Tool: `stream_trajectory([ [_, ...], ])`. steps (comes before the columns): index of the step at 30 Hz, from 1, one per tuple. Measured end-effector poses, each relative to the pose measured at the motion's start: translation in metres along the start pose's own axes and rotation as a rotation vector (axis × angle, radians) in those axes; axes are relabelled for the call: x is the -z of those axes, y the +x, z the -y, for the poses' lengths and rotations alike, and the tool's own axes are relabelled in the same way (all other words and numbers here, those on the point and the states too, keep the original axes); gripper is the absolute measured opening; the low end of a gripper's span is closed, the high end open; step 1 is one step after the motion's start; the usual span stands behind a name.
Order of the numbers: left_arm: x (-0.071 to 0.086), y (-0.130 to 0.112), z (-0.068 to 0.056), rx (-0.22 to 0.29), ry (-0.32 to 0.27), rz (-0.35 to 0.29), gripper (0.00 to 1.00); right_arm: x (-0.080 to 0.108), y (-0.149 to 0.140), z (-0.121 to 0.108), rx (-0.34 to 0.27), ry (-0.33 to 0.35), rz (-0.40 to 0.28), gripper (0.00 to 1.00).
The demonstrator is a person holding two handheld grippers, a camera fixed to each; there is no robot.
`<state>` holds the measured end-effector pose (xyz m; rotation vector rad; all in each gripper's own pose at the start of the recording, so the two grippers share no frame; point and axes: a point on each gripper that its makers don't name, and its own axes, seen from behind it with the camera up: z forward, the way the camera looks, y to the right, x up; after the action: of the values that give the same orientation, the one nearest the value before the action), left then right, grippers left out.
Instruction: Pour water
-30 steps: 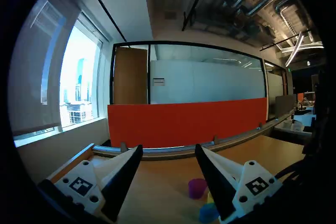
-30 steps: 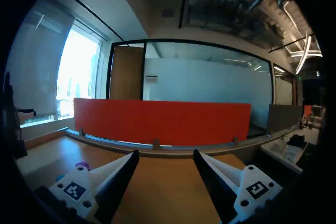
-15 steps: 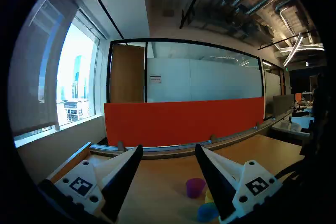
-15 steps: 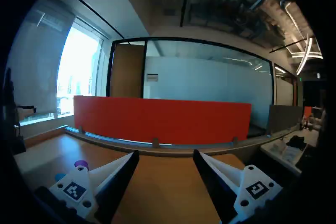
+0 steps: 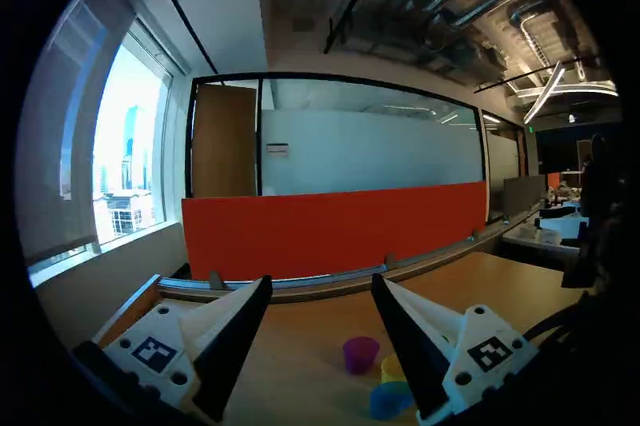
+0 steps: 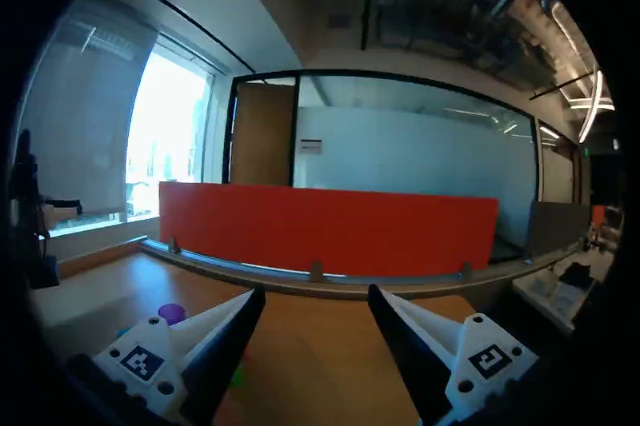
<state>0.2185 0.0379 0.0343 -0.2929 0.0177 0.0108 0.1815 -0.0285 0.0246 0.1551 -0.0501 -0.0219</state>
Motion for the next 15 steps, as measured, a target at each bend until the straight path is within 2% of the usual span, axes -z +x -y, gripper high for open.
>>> stream_trajectory([
  [9, 0.003, 0.01, -0.021, 0.017, -0.112, -0.008, 0.92, 0.003, 0.009, 0.028, 0.01, 0.139, -0.008, 0.99],
  [15, 0.004, 0.01, -0.033, 0.046, -0.172, -0.006, 0.92, 0.005, 0.009, 0.041, 0.001, 0.203, 0.007, 0.99],
])
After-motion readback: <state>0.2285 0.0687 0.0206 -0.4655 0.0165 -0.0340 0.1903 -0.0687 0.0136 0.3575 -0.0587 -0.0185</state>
